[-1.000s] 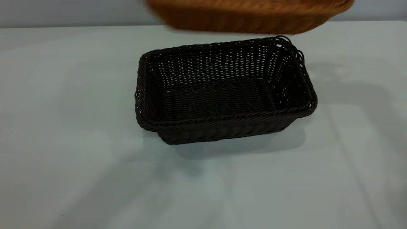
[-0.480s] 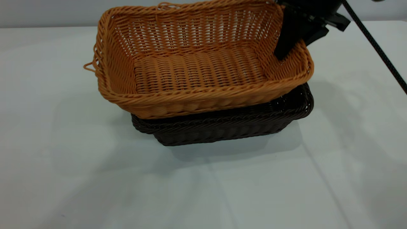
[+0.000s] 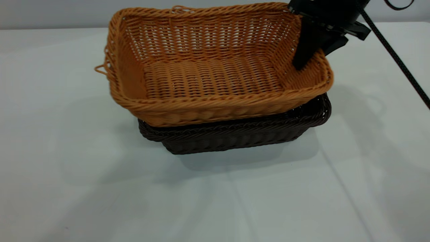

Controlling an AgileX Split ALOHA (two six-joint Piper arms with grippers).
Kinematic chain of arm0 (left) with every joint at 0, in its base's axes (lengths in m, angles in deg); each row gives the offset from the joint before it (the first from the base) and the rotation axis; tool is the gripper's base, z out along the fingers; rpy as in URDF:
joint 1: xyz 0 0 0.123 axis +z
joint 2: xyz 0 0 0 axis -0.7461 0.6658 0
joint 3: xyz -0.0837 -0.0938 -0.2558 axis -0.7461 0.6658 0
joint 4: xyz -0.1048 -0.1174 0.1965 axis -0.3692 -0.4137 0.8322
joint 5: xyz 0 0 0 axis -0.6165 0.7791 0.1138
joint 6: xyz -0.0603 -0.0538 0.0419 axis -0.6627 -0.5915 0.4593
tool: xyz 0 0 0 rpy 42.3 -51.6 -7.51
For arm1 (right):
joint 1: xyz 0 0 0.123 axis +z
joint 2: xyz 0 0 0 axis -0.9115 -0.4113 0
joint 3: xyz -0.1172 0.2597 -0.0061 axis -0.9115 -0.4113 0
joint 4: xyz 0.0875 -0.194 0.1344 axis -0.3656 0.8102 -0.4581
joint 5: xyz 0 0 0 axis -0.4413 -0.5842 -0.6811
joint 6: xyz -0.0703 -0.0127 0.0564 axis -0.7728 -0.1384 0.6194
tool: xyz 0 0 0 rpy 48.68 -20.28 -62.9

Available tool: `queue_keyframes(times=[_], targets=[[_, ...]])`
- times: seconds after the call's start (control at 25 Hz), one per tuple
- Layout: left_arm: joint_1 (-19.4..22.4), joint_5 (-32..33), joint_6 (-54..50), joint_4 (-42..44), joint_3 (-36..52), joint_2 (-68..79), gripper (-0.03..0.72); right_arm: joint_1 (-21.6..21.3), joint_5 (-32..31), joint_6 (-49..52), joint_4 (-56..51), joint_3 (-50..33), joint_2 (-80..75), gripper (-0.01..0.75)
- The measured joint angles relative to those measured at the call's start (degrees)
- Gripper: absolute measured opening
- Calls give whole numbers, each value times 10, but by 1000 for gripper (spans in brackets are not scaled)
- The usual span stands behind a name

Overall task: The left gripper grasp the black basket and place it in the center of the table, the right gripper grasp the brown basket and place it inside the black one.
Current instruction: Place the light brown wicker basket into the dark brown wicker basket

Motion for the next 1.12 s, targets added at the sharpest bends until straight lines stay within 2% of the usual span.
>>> queue_keyframes(times=[0.28, 0.44, 0.56, 0.72, 0.88, 1.0, 1.12], targets=[[0, 0, 1, 0, 0, 0, 542, -10, -2, 73, 40, 0, 0, 77], [0, 0, 4, 0, 0, 0, 542, -2, -2, 120, 31, 0, 0, 121], [0, 0, 5, 1, 0, 0, 542, 12, -1, 137, 29, 0, 0, 207], [0, 0, 5, 1, 0, 0, 542, 32, -7, 140, 21, 0, 0, 386], [0, 0, 11, 5, 0, 0, 542, 37, -54, 128, 16, 0, 6, 537], [0, 0, 11, 14, 0, 0, 542, 38, -71, 122, 39, 0, 26, 582], [0, 0, 11, 25, 0, 0, 542, 38, -75, 142, 84, 0, 56, 580]])
